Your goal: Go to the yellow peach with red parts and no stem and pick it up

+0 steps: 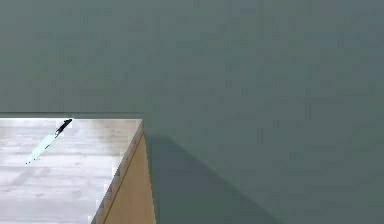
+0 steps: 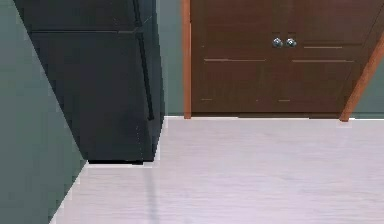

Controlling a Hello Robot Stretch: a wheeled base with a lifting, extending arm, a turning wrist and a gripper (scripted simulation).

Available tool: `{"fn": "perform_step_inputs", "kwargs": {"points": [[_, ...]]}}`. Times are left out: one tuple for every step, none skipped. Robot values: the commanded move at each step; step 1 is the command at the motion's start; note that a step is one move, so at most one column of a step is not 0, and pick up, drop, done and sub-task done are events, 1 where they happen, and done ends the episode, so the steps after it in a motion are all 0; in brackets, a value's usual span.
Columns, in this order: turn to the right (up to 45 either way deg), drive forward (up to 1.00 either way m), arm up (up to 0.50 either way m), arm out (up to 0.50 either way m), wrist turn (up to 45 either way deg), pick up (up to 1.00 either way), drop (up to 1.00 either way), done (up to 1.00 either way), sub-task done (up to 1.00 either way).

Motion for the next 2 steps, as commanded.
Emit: {"fn": "perform_step_inputs", "kwargs": {"points": [[0.0,0.65,0.0,0.0,0.0,0.0,0.0,0.0,0.0],[-6.0,0.0,0.0,0.0,0.0,0.0,0.0,0.0,0.0]]}}
